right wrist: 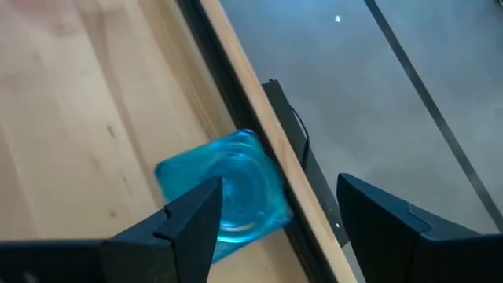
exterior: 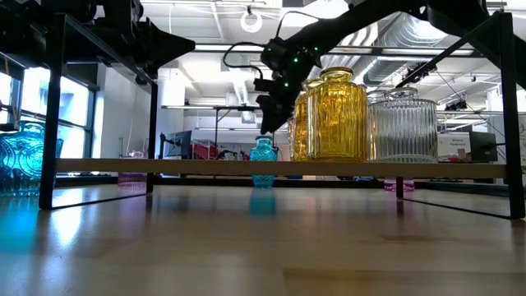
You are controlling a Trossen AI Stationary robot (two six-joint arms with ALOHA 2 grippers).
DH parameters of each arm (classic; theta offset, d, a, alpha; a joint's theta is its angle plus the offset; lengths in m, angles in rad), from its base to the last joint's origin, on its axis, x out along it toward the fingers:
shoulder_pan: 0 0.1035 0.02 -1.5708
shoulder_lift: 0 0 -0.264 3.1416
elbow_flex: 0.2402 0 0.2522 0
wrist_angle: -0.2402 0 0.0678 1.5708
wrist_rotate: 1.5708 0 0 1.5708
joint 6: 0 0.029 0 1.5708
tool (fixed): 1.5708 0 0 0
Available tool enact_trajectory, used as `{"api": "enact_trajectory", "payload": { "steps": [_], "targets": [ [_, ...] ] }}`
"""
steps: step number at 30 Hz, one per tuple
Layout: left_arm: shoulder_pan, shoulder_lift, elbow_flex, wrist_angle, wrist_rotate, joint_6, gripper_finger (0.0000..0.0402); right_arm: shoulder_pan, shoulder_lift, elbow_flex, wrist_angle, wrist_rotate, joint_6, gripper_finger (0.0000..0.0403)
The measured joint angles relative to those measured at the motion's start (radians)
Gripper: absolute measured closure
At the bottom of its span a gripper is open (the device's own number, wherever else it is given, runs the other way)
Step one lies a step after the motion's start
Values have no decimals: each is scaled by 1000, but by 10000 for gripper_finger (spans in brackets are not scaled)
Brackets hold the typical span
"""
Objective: Sort vases onto shelf
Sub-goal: Put the top blue vase on the shelf
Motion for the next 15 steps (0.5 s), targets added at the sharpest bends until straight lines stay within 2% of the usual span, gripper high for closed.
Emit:
{"api": "enact_trajectory", "payload": {
  "steps": [10,15],
  "targets": [
    [0,0,0,1,0,0,401,-48,18,-2,-16,-129,40,205],
    [0,0,0,1,0,1,402,-48,28,-2,-12,-155,47,221]
  ]
}}
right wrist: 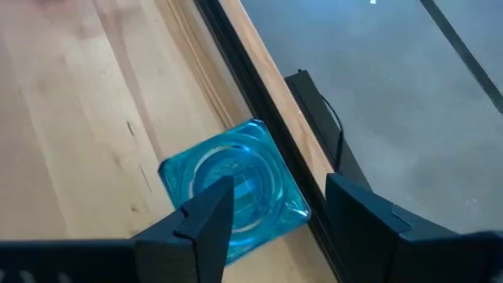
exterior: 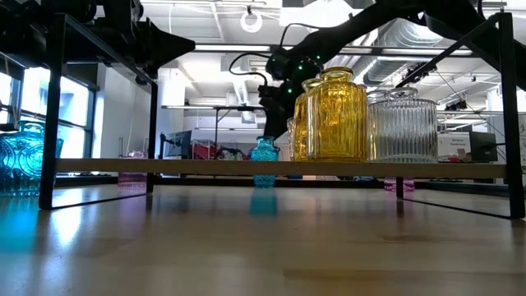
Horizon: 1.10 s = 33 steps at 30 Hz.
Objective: Sort vases onto shelf
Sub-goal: Put the top blue vase on the shelf
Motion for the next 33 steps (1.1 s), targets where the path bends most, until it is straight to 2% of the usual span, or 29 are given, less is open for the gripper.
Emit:
{"api": "enact_trajectory", "payload": {
  "steps": [8,18,33],
  "targets": [
    [0,0,0,0,0,0,402,0,12,0,-7,-23,10,267],
    [0,0,0,0,0,0,401,0,11,0,2,-26,-15,390],
    [0,-1,0,1,0,-1,402,8,10,41,-60,-75,-9,398]
  ]
}}
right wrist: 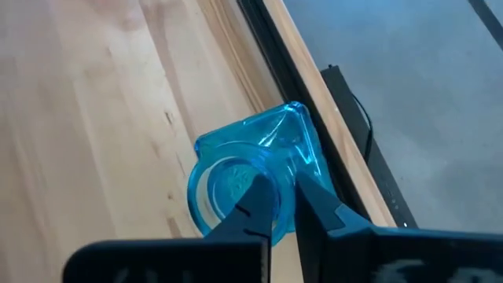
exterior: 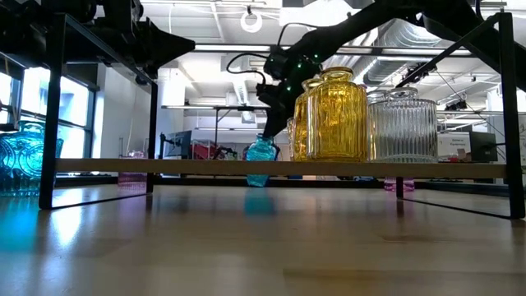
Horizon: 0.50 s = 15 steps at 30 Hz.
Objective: Sort vases onto shelf
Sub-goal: Put the top blue vase on the shelf
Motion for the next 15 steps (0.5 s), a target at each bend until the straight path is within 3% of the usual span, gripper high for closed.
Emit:
{"api": "enact_trajectory", "payload": {
  "steps": [15],
  "targets": [
    [0,-32,0,-1,21,-16,401,30,-1,25,-122,-88,8,402]
  ]
}}
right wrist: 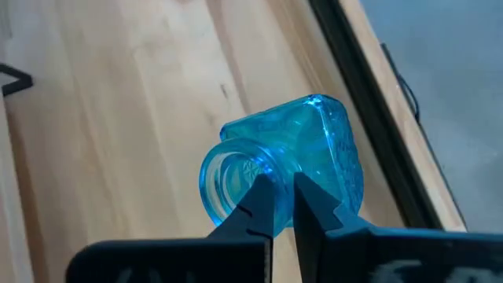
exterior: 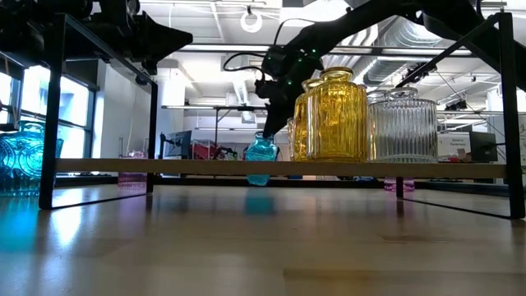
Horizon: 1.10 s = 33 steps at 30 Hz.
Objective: Sort vases onto shelf
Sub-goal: Put the top blue vase on the shelf
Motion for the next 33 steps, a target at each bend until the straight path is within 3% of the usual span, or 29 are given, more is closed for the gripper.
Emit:
{"api": "enact_trajectory", "payload": {
  "steps": [12,22,33],
  "targets": [
    [0,0,0,0,1,-2,402,72,-2,30,-153,-95,32,402],
    [0,0,0,0,1,-2,402,142,-1,244,-361,-151,104,403],
    [0,0,0,0,2,-3,402,216,-2,304,-485,-351,218,403]
  ]
}}
